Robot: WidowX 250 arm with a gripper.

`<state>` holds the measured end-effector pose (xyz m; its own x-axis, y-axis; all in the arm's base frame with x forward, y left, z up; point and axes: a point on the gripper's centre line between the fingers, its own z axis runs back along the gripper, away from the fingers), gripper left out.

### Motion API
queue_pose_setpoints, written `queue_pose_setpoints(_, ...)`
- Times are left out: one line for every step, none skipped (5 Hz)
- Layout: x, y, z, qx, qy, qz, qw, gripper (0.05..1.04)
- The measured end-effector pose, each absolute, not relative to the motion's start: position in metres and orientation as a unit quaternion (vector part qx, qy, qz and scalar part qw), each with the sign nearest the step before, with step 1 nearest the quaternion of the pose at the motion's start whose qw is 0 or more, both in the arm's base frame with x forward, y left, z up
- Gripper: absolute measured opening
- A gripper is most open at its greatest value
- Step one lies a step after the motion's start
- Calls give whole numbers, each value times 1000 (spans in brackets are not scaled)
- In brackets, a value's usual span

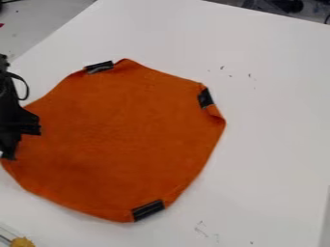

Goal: Fold the cloth from bottom left to right

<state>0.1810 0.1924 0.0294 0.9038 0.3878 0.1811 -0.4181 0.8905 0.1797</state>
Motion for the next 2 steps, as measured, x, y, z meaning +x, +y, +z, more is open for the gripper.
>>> queue_pose_setpoints(172,198,59,149,-62,214,964,69)
queue_pose_setpoints(189,186,77,166,-46,197,965,68)
